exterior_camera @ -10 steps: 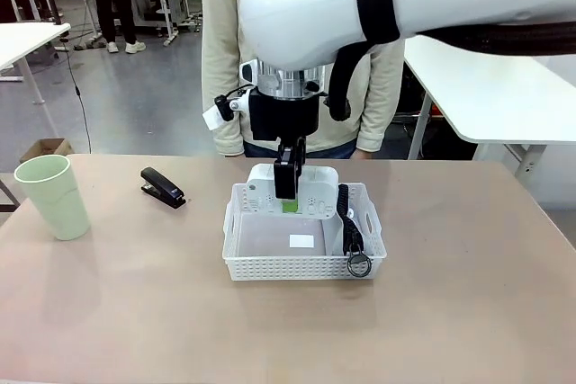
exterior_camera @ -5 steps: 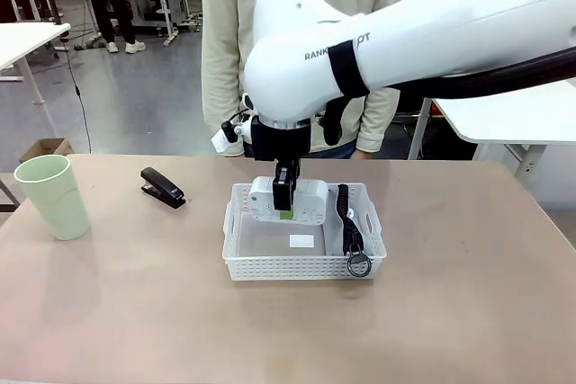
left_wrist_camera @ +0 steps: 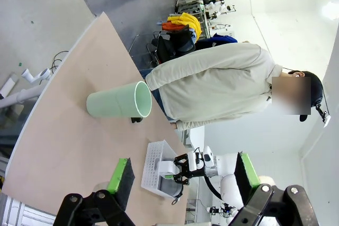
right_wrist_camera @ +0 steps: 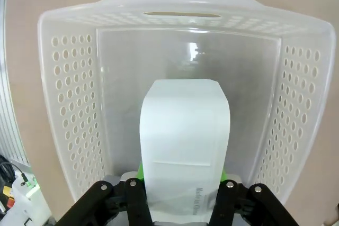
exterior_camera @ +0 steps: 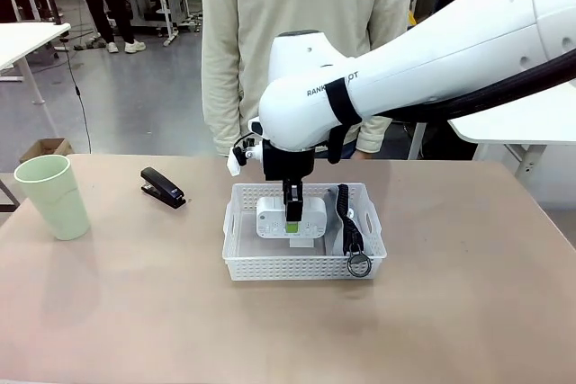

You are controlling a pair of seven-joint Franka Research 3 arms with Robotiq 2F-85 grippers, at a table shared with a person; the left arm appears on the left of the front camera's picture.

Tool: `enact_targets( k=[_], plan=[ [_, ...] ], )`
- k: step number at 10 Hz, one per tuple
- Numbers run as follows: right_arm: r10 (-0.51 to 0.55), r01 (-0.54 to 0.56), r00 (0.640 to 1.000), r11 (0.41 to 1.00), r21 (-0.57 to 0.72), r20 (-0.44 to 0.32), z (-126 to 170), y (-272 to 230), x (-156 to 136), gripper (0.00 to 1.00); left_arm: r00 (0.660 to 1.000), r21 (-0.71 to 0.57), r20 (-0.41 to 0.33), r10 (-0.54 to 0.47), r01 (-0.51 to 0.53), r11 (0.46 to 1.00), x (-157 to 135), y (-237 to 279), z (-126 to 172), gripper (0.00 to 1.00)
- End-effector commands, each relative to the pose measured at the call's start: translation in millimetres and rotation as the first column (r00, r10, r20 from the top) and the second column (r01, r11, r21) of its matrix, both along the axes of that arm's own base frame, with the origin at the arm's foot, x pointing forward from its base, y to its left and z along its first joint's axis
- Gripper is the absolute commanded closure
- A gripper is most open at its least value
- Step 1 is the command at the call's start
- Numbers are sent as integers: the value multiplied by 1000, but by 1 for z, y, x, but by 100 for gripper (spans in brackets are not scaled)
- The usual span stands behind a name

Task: Efficiently arrange items inside the basket to fit them all.
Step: Pick up the Digital clock and place it inside the Organizing basket.

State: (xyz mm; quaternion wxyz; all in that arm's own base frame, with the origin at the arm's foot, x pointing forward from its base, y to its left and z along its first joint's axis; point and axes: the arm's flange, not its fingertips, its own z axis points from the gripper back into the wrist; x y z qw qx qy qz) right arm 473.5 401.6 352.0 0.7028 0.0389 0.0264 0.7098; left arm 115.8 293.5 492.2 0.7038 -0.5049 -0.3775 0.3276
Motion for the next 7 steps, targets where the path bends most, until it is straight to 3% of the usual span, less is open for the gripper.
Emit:
enact_targets(
  k=[1, 5, 6, 7],
  plan=[
    [20, -20, 1000, 1000, 7, 12, 1, -4, -4, 46, 1000, 10, 28, 5, -6, 1000, -8, 1, 2, 0],
    [14, -14, 1000, 1000, -1, -14, -5, -3, 0, 46, 1000, 10, 28, 5, -6, 1000, -8, 1, 2, 0],
    [29, -29, 1000, 1000, -9, -1, -5, -3, 0, 0, 1000, 10, 28, 5, -6, 1000, -8, 1, 2, 0],
    [22, -22, 1000, 1000, 5, -2, -5, -3, 0, 0, 1000, 10, 28, 5, -6, 1000, -8, 1, 2, 0]
  ],
)
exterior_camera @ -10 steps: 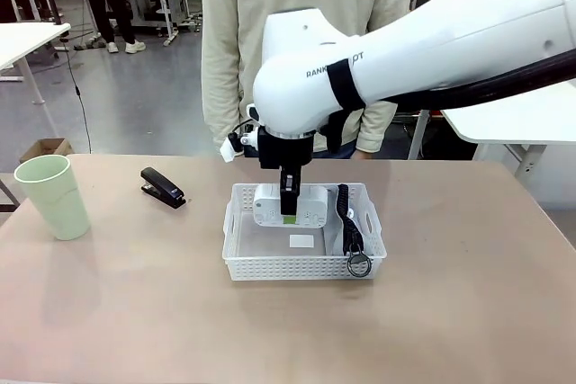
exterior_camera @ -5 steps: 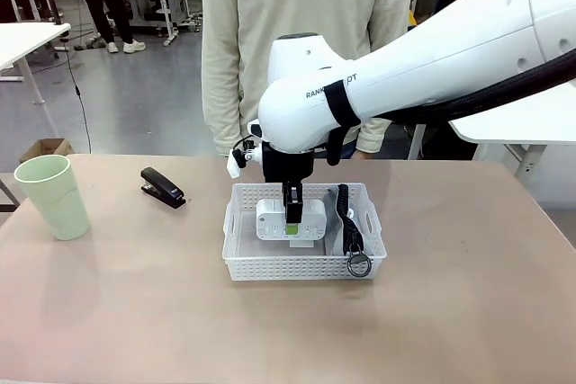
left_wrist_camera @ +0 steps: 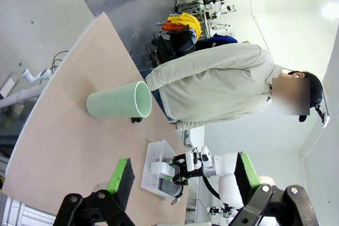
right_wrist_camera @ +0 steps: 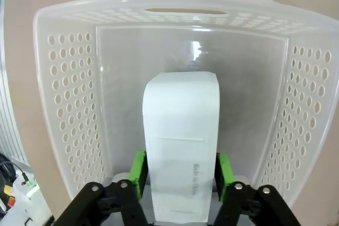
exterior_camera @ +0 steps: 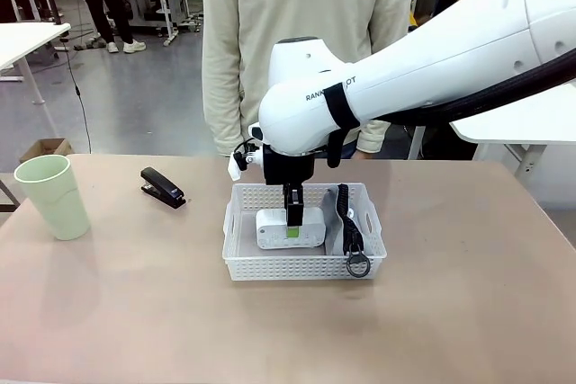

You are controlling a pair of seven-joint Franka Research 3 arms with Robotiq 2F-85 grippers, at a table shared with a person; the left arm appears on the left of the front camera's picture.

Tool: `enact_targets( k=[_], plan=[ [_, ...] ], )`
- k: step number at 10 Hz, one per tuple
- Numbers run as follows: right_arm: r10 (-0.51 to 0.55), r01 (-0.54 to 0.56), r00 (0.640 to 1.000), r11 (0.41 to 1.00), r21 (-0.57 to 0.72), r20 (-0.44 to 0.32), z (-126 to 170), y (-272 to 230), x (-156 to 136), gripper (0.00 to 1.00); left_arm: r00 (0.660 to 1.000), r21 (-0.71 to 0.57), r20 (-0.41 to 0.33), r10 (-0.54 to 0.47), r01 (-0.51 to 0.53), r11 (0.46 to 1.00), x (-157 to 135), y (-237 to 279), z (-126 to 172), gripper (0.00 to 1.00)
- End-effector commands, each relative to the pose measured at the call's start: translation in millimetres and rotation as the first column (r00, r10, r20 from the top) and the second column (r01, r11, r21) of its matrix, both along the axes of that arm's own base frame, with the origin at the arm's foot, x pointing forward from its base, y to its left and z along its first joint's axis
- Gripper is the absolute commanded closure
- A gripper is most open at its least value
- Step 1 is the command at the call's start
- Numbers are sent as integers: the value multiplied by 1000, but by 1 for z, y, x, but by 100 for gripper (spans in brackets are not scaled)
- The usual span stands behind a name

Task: Efficiently arrange items inside the basket to fit them all.
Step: Pick up the Digital clock and place it inside the Organizing basket.

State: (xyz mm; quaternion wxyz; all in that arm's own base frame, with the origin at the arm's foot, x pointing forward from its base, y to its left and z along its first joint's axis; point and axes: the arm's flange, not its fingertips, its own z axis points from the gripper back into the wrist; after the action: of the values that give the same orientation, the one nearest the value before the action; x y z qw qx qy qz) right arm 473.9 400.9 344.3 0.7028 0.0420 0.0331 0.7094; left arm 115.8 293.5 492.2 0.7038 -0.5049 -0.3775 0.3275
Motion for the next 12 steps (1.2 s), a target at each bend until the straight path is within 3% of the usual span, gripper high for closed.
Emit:
enact_targets(
  k=[1, 7, 8, 9, 10, 11, 12],
  plan=[
    [20, -20, 1000, 1000, 10, 6, 3, -2, -1, 0, 1000, 10, 28, 5, -6, 1000, -8, 1, 2, 0],
    [-23, 22, 1000, 999, 48, 16, 18, -12, -6, 0, 1000, 10, 28, 5, -6, 1000, -8, 1, 2, 0],
    [-97, 99, 995, 993, 63, -31, 35, -23, -13, 0, 1000, 10, 28, 5, -6, 1000, -8, 1, 2, 0],
    [-272, 288, 952, 951, 113, -141, 64, -48, -25, 0, 1000, 10, 28, 5, -6, 1000, -8, 1, 2, 0],
    [-430, 468, 875, 870, 156, -223, 98, -87, -46, 0, 1000, 10, 28, 5, -6, 1000, -8, 1, 2, 0],
    [-551, 602, 795, 768, 218, -253, 130, -129, -74, 0, 1000, 10, 28, 5, -6, 1000, -8, 1, 2, 0],
    [-591, 699, 708, 663, 267, -387, 155, -174, -105, 0, 1000, 10, 28, 5, -6, 1000, -8, 1, 2, 0]
  ],
)
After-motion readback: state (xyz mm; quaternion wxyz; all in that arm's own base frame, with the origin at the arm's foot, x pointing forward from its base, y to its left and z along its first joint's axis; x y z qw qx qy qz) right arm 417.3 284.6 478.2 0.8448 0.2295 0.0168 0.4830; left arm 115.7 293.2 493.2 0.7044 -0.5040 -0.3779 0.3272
